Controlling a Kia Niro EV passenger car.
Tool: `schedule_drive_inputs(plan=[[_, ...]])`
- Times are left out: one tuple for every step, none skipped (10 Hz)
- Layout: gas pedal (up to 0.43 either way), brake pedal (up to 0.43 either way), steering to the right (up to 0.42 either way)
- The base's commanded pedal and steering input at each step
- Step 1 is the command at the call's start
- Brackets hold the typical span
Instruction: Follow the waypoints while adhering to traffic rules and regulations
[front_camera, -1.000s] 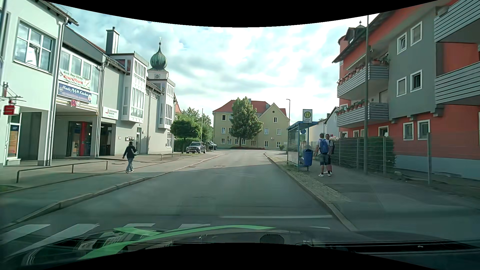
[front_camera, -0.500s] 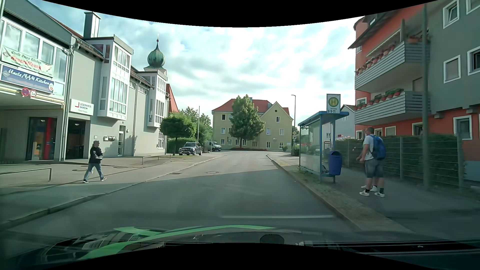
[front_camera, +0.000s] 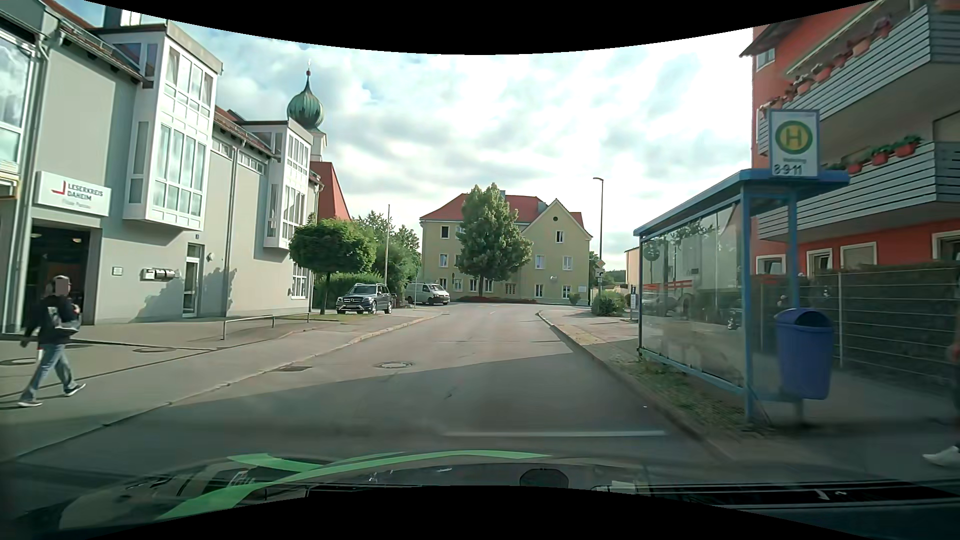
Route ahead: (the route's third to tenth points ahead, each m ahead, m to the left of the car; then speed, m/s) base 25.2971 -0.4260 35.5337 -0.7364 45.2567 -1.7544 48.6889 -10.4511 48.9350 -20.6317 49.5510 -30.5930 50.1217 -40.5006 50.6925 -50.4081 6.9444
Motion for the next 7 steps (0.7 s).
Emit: schedule_drive_inputs(plan=[[0.118,0.000,0.000],[0.118,0.000,0.000],[0.118,0.000,0.001],[0.118,0.000,0.003],[0.118,0.000,0.004],[0.118,0.000,0.004],[0.118,0.000,0.003]])
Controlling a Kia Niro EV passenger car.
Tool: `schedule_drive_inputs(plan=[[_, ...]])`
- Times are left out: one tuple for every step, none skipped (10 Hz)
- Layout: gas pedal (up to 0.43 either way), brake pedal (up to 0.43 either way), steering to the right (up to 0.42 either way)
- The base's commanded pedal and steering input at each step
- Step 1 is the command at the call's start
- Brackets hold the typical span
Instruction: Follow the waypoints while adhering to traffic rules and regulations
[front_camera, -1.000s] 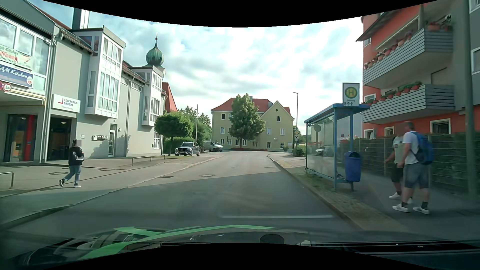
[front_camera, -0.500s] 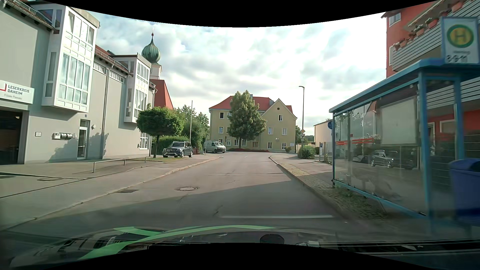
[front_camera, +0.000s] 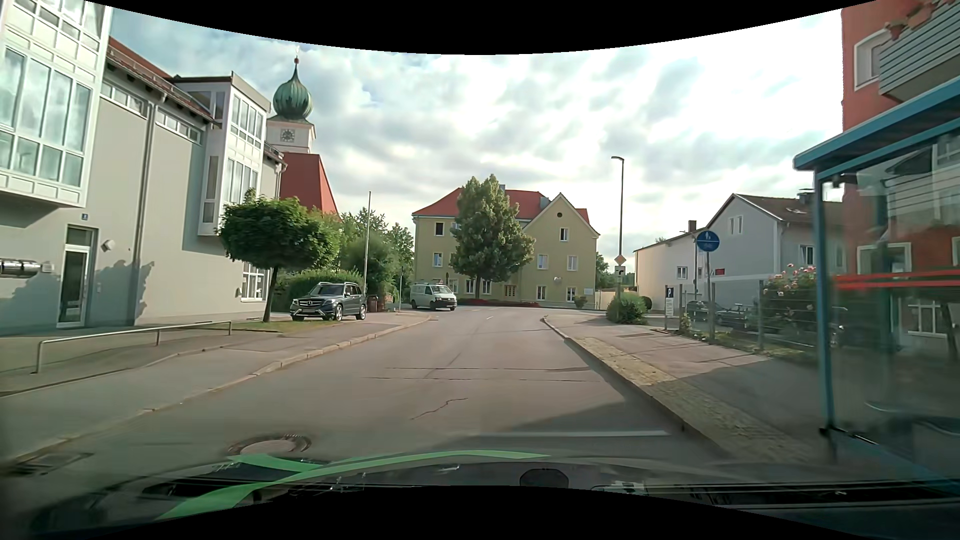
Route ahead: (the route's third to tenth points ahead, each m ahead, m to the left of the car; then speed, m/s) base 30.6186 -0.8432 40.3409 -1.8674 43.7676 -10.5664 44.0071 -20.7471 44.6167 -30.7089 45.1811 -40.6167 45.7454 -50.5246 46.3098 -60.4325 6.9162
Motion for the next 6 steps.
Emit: schedule_drive_inputs(plan=[[0.118,0.000,0.003],[0.130,0.000,0.005],[0.130,0.000,0.008],[0.130,0.000,0.008],[0.118,0.000,0.008],[0.118,0.000,0.008]])
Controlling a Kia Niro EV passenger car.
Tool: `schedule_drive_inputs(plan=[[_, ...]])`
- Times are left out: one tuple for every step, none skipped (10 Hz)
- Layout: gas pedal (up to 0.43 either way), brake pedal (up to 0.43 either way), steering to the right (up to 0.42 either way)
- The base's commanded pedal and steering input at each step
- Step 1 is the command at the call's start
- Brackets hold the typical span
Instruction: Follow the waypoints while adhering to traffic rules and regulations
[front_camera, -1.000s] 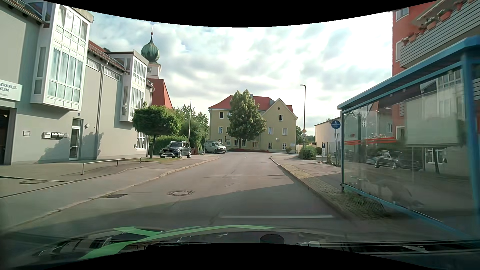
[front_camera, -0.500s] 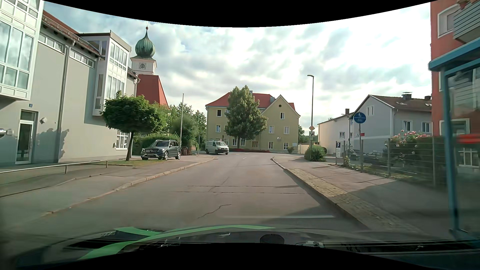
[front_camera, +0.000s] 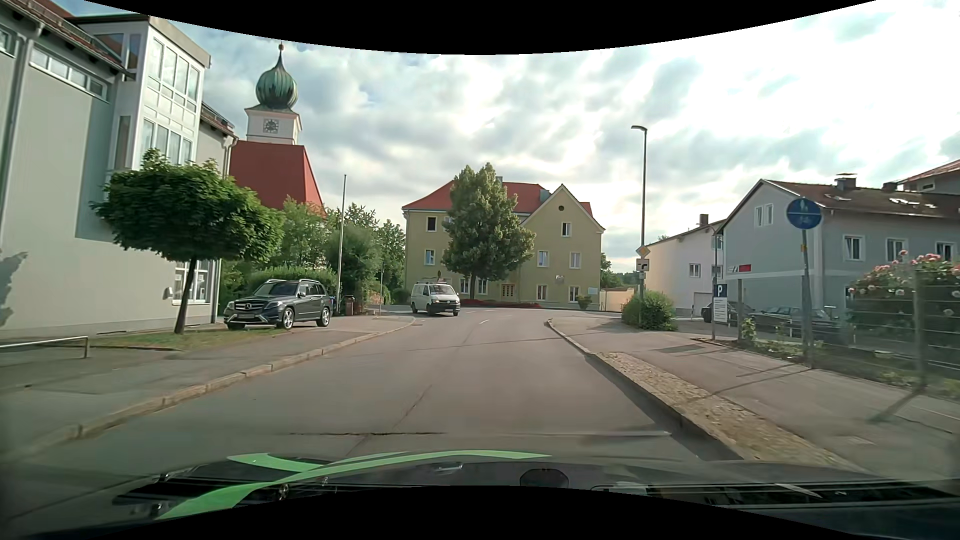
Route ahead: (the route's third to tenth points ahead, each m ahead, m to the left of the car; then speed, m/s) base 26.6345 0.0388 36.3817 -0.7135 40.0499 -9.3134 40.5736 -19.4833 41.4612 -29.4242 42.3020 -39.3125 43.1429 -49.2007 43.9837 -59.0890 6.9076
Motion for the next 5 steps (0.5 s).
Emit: schedule_drive_inputs(plan=[[0.118,0.000,0.008],[0.110,0.000,0.009],[0.110,0.000,0.008],[0.110,0.000,0.007],[0.110,0.000,0.006]])
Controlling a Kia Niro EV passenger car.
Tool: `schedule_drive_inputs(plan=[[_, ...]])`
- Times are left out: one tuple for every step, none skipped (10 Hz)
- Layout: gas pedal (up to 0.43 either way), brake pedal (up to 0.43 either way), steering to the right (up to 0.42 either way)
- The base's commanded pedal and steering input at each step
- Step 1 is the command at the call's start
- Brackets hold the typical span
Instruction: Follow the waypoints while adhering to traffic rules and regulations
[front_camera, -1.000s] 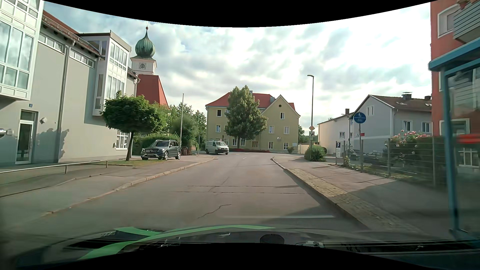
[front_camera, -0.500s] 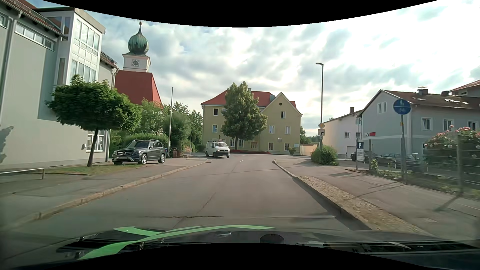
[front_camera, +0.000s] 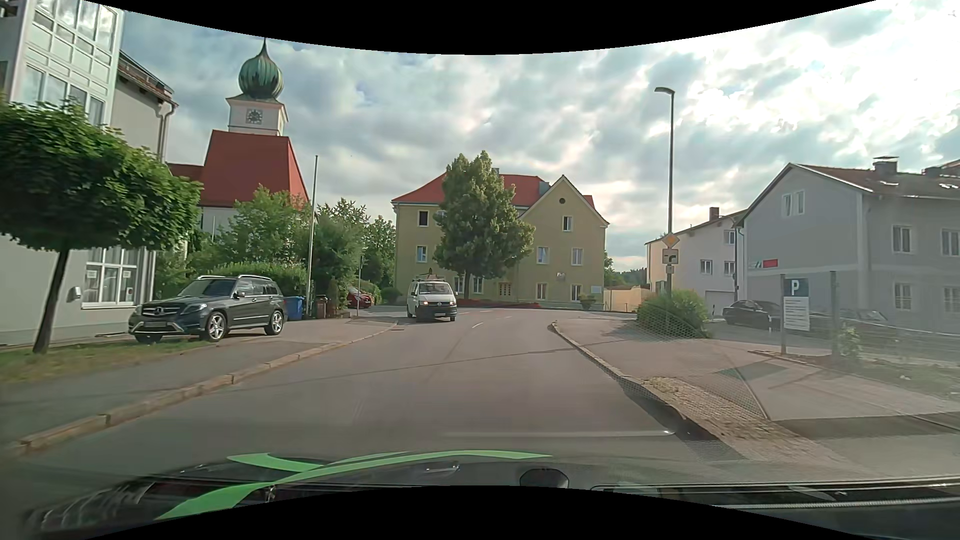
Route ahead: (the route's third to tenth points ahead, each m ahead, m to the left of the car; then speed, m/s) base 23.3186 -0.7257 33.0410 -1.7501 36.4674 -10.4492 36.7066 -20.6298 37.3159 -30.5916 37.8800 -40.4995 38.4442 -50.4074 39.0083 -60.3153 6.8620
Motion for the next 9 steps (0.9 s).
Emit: schedule_drive_inputs(plan=[[0.098,0.000,0.006],[0.067,0.000,0.005],[0.039,0.000,0.004],[0.028,0.000,0.004],[0.028,0.000,0.004],[0.028,0.000,0.003],[0.028,0.000,0.000],[0.039,0.000,-0.002],[0.047,0.000,-0.002]])
